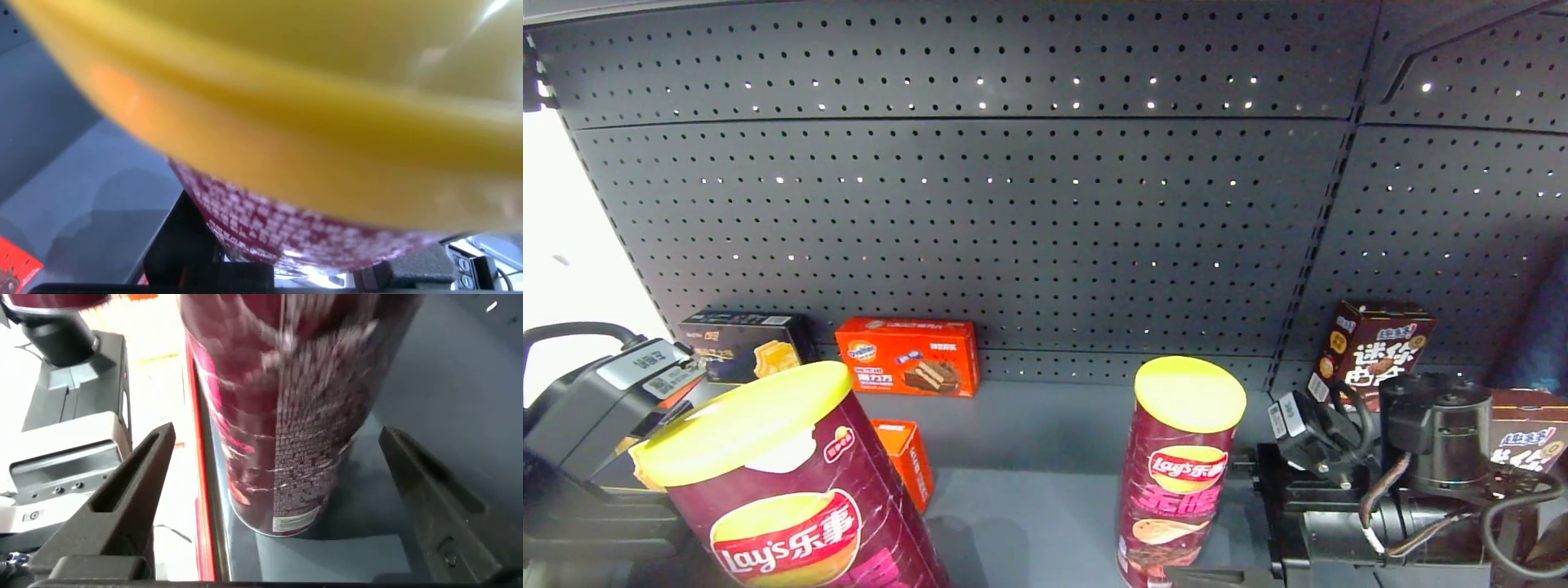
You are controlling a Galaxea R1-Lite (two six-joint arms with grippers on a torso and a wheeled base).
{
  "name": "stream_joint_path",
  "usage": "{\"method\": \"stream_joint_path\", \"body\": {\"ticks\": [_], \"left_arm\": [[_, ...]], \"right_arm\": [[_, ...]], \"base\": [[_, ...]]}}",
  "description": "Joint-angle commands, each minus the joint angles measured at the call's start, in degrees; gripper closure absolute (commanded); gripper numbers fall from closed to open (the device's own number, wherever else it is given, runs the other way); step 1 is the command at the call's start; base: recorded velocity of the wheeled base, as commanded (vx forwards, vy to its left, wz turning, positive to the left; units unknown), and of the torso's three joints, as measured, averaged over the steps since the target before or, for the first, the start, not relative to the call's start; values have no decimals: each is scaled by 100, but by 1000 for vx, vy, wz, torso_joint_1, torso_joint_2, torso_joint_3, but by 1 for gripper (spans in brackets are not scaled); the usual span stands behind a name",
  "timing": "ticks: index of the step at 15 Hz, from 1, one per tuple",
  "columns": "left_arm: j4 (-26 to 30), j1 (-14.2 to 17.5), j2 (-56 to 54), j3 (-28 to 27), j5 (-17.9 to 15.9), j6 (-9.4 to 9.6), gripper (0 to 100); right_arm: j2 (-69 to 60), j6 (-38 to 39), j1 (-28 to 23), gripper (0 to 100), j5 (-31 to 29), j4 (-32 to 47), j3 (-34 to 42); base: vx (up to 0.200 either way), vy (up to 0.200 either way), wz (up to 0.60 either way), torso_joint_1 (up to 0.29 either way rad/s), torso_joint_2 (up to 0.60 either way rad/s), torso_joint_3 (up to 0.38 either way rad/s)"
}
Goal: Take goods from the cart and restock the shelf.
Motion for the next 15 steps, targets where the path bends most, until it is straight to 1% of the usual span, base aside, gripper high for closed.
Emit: {"method": "stream_joint_path", "body": {"ticks": [1,4,6,8,12,15], "left_arm": [[-10,1,-8,-10,-1,-2,100],[-10,1,-8,-10,-1,-2,100],[-10,1,-17,-19,-9,-2,100],[-10,1,-17,-10,-9,-2,100],[-10,-8,-34,7,-9,-2,100],[-1,-8,-60,16,-9,-2,100]], "right_arm": [[-481,3,-49,0,-77,59,-77],[-807,3,-57,0,-77,243,-112],[-1475,3,-93,0,-103,1166,-394],[-1738,3,-189,0,-112,1535,-587],[-1817,3,-260,0,-121,1623,-693],[-1958,3,-471,0,-112,1641,-780]], "base": [[0,0,0,0,0,0],[0,0,0,0,0,0],[0,0,0,0,0,0],[0,0,0,0,0,0],[0,0,0,0,0,0],[0,0,0,0,0,0]]}}
